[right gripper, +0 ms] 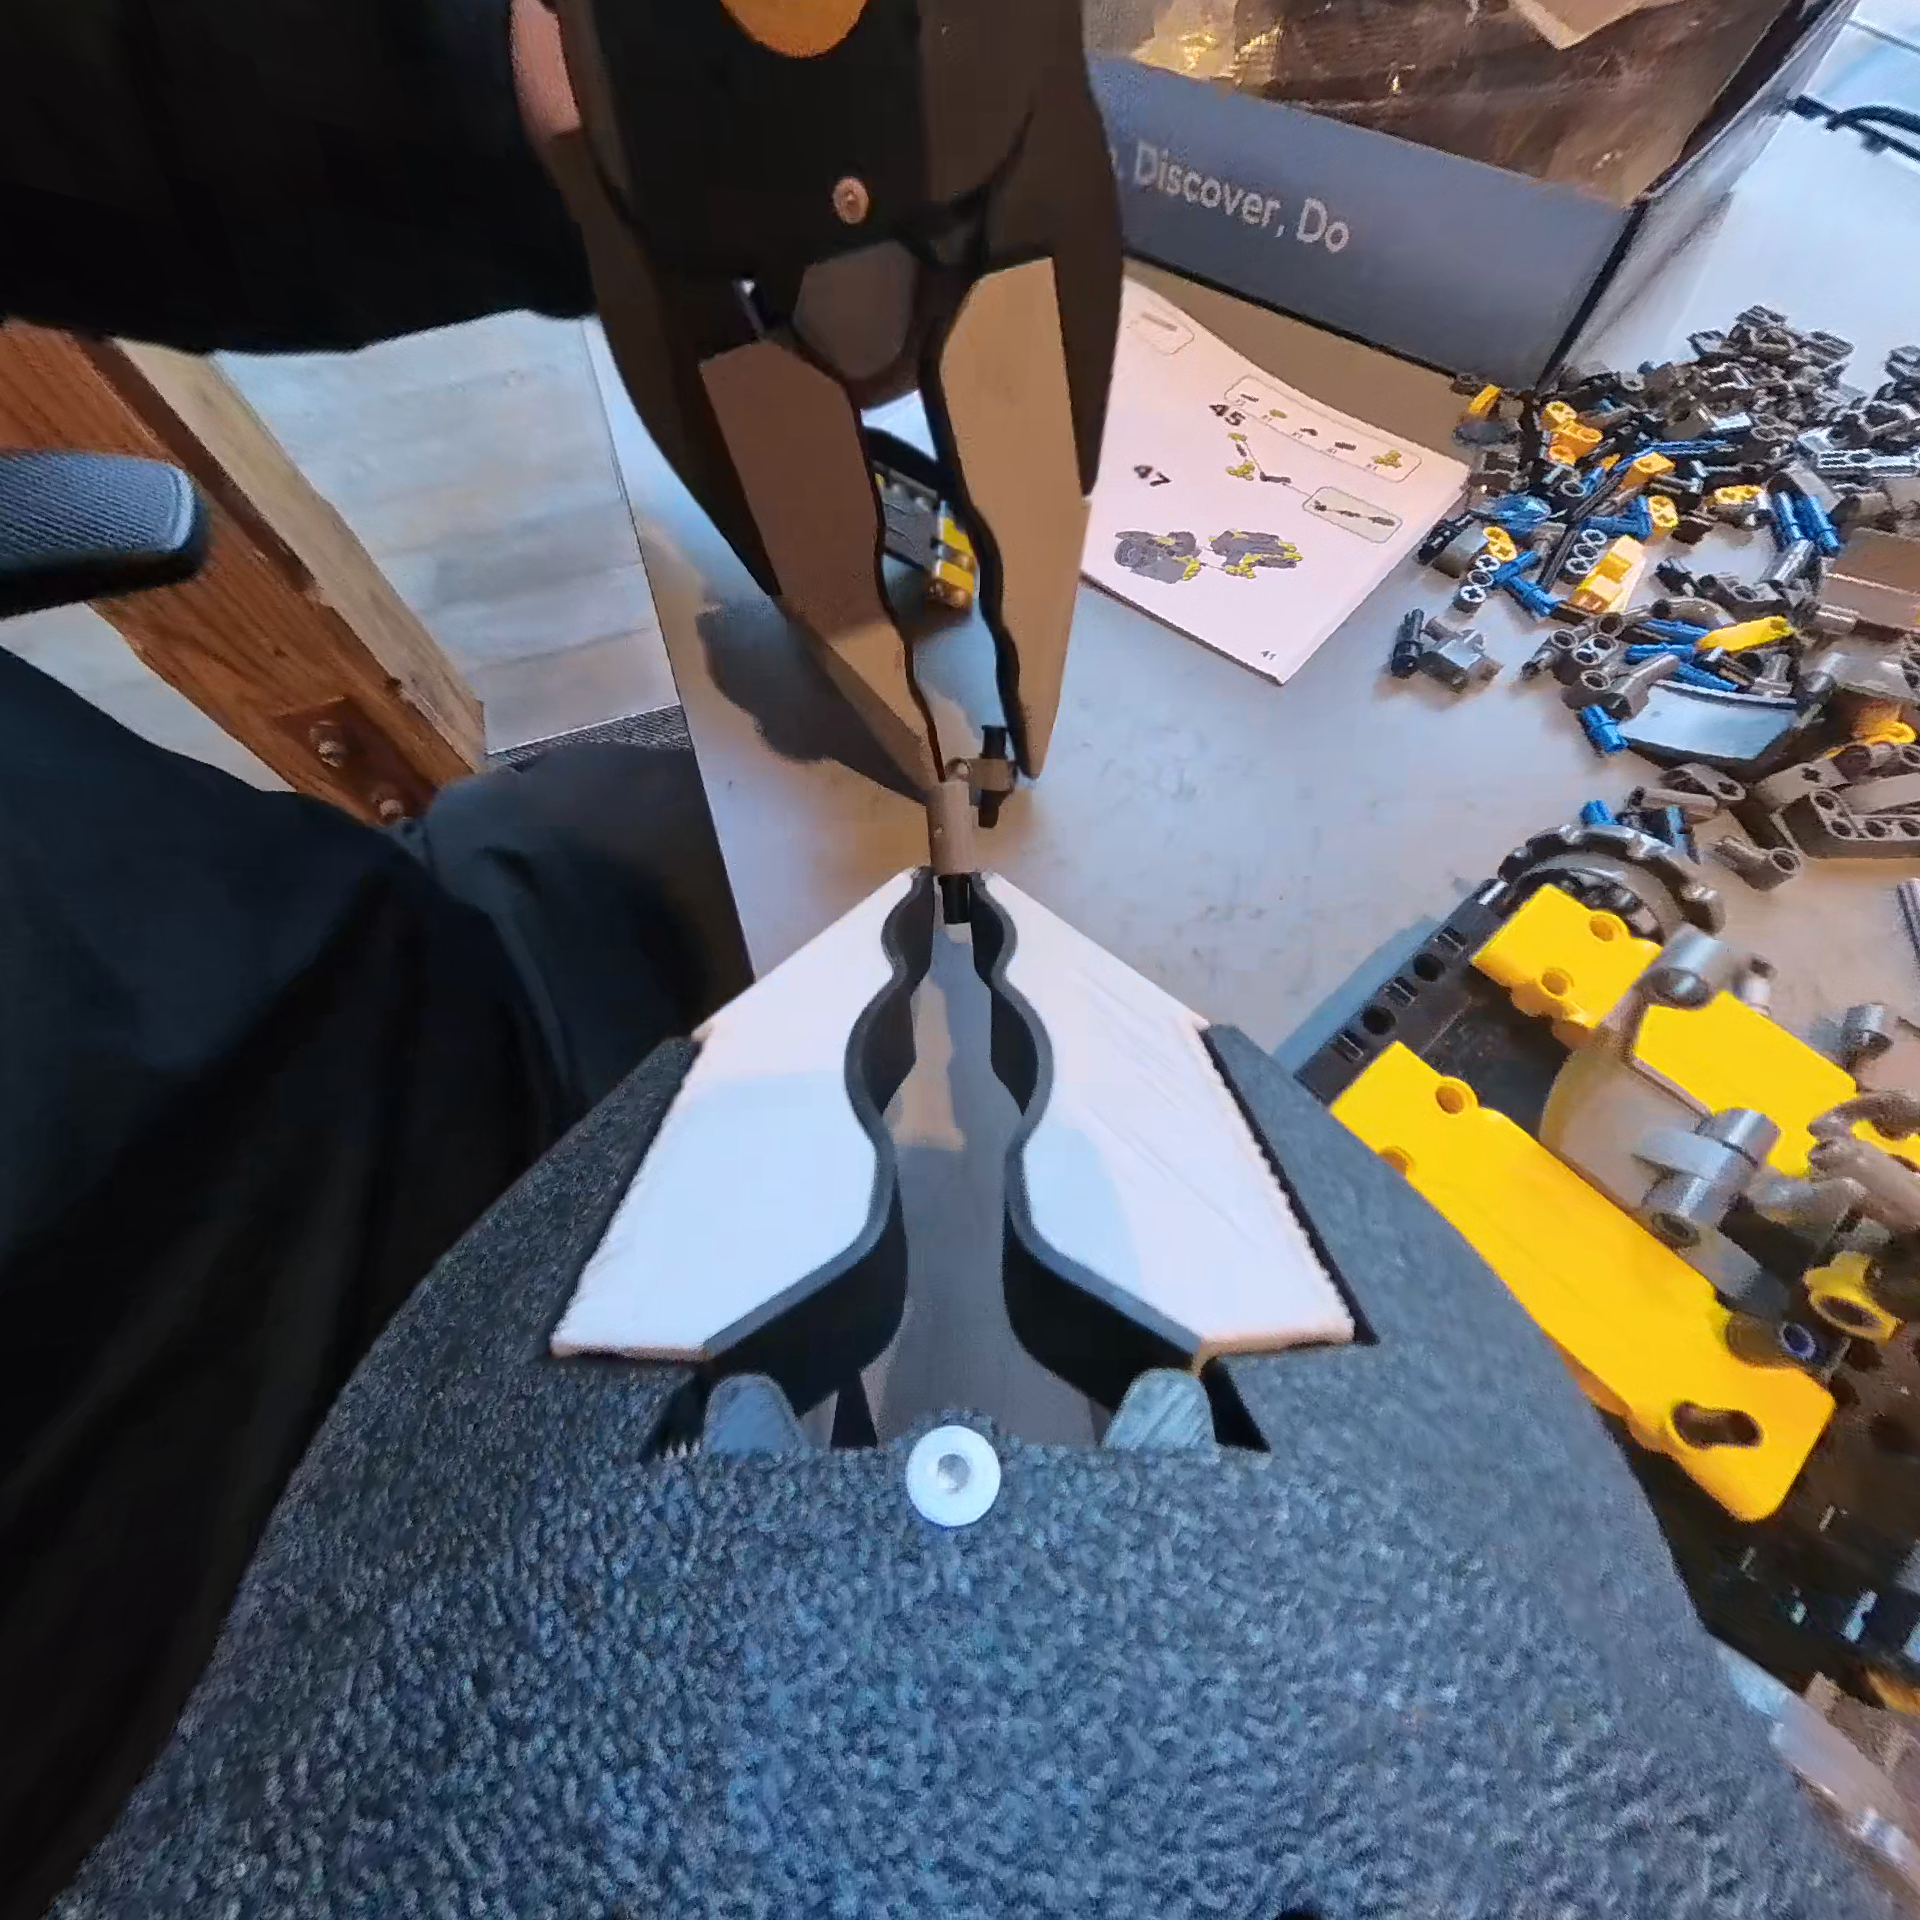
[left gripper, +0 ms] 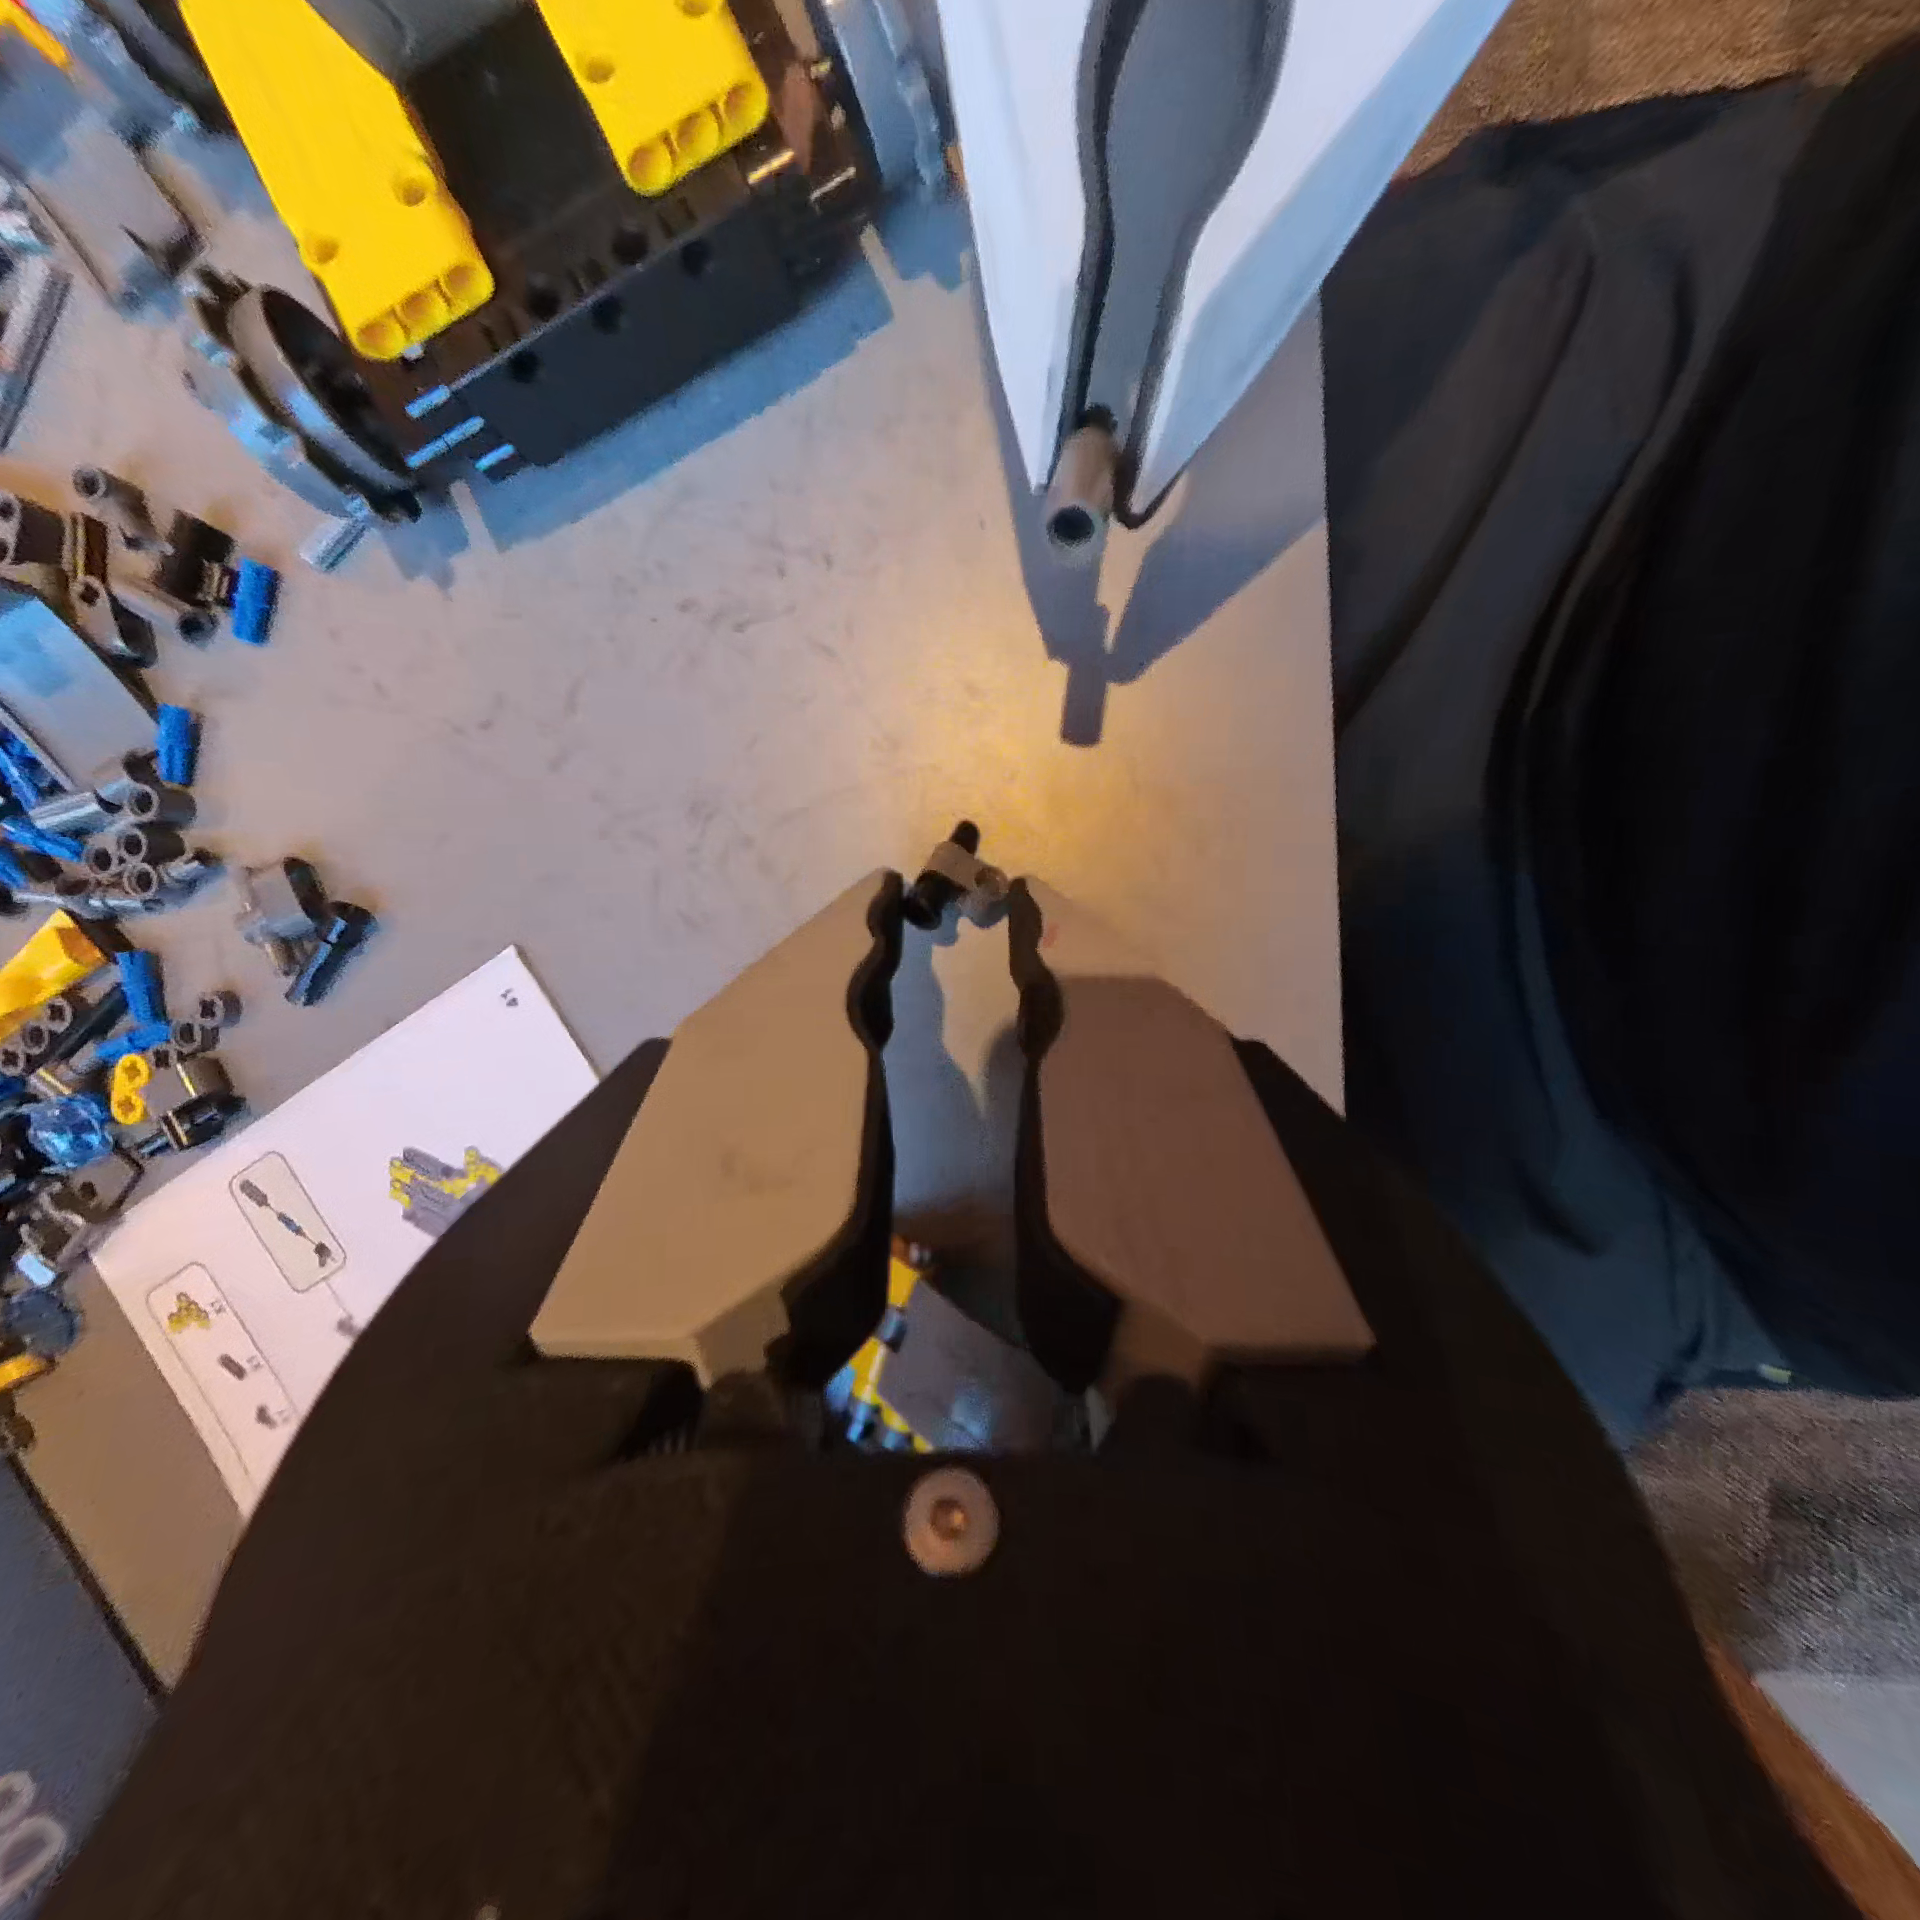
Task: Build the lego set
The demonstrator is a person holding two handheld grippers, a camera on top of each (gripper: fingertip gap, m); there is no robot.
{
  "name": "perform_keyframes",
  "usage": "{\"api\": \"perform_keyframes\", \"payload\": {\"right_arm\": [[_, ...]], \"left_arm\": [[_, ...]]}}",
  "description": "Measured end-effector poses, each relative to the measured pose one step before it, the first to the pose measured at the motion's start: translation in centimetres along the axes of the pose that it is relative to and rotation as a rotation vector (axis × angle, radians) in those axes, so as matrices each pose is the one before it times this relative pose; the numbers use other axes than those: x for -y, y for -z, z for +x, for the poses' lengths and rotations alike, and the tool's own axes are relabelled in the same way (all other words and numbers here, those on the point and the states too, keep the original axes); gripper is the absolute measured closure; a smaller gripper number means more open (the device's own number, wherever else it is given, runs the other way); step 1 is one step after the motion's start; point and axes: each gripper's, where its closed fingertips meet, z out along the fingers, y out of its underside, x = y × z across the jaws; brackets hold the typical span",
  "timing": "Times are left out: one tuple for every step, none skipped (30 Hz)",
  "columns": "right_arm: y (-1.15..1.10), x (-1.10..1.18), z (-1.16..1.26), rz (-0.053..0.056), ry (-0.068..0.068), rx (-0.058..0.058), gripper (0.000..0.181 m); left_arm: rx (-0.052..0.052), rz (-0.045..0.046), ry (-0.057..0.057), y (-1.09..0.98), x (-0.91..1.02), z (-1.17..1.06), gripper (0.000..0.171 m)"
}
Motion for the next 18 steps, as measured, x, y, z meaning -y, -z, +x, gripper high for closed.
{"api": "perform_keyframes", "payload": {"right_arm": [[0.138, -0.015, -0.003, 0.0035, -0.0022, 0.0045, 0.175], [0.089, -0.044, -0.02, 0.0005, 0.001, 0.0028, 0.175], [0.048, -0.028, -0.032, -0.0001, 0.0025, 0.0017, 0.175], [0.006, 0.015, -0.082, 0.0009, 0.0019, 0.0029, 0.175], [-0.037, 0.064, -0.146, 0.0022, -0.0004, 0.0067, 0.175], [-0.078, 0.118, -0.192, 0.0041, -0.0024, 0.0101, 0.175], [-0.089, 0.169, -0.258, 0.0065, -0.0027, 0.013, 0.175], [-0.102, 0.167, -0.297, 0.0068, -0.0023, 0.0154, 0.175], [-0.095, 0.159, -0.297, 0.0066, -0.0014, 0.0145, 0.175], [-0.083, 0.132, -0.252, 0.006, -0.0002, 0.0111, 0.175], [-0.067, 0.069, -0.175, 0.0028, 0.0004, 0.0076, 0.175], [-0.046, 0.033, -0.087, 0.0002, 0.0008, 0.0042, 0.175], [-0.03, 0.058, -0.011, 0.0018, 0.0005, 0.0017, 0.175], [-0.034, 0.11, 0.021, 0.0041, -0.0012, 0.002, 0.175], [-0.044, 0.132, 0.08, 0.0051, -0.0028, 0.002, 0.175], [-0.053, 0.176, 0.13, 0.0064, -0.0035, 0.0004, 0.175], [-0.064, 0.222, 0.149, 0.0081, -0.0041, -0.0009, 0.176], [-0.079, 0.266, 0.13, 0.0096, -0.0041, -0.0008, 0.175]], "left_arm": [[0.0083, 0.00894, 0.0244, 0.022, 0.165, 0.179, 0.154], [0.009, -0.00281, 0.0346, -0.03, -0.035, 0.204, 0.153], [0.019, 0.00411, 0.0385, 0.019, 0.01, 0.098, 0.153], [0.0185, 0.00602, 0.0429, 0.01, 0.01, 0.136, 0.153], [0.0174, 0.00654, 0.0407, 0.026, -0.009, 0.183, 0.153], [0.0245, 0.00876, 0.0364, 0.029, -0.023, 0.081, 0.153], [0.024, 0.00987, 0.0332, 0.039, -0.011, 0.071, 0.153], [0.0189, 0.01135, 0.0286, 0.019, 0.016, 0.139, 0.153], [0.02, 0.00873, 0.0281, 0.021, -0.015, 0.086, 0.153], [0.0168, 0.00499, 0.0242, 0.042, -0.02, 0.113, 0.153], [0.0132, 0.00384, 0.0158, 0.046, -0.034, 0.194, 0.153], [0.0108, 0.00596, 0.0091, 0.033, 0.0, 0.206, 0.153], [0.0094, 0.00996, 0.0051, 0.006, 0.054, 0.165, 0.153], [0.0045, 0.0131, 0.0036, -0.034, 0.08, 0.142, 0.153], [0.002, 0.01405, 0.0048, -0.057, 0.098, 0.045, 0.153], [0.0, 0.01389, 0.0068, -0.064, 0.072, -0.042, 0.153], [-0.0017, 0.01281, 0.0106, -0.051, 0.057, -0.085, 0.153], [-0.0053, 0.01172, 0.0111, -0.034, 0.035, -0.039, 0.153]]}}
